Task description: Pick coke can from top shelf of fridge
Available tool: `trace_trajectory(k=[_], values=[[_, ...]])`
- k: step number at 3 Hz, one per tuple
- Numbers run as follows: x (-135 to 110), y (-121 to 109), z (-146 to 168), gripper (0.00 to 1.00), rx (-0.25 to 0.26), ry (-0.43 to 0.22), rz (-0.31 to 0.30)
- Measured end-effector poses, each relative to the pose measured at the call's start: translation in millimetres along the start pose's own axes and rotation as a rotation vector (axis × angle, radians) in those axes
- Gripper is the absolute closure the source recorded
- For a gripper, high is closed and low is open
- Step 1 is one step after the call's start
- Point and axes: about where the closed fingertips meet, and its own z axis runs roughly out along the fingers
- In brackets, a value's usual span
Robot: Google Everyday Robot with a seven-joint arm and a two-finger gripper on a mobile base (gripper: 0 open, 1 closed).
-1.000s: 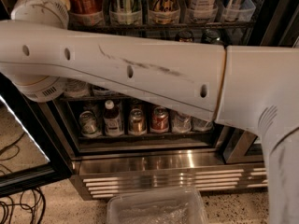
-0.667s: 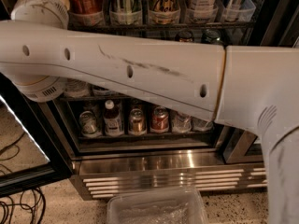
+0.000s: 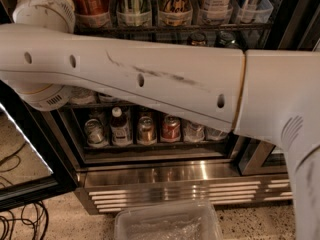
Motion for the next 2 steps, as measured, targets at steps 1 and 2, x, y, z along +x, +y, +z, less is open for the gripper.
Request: trace_trajectory(k=[1,2], values=[[-19.0,-5.7,-11.1,1.0,0.011,-0.064,0.039],[-26.1,-16.3,-21.5,1.0,0.015,-0.114,0.074]])
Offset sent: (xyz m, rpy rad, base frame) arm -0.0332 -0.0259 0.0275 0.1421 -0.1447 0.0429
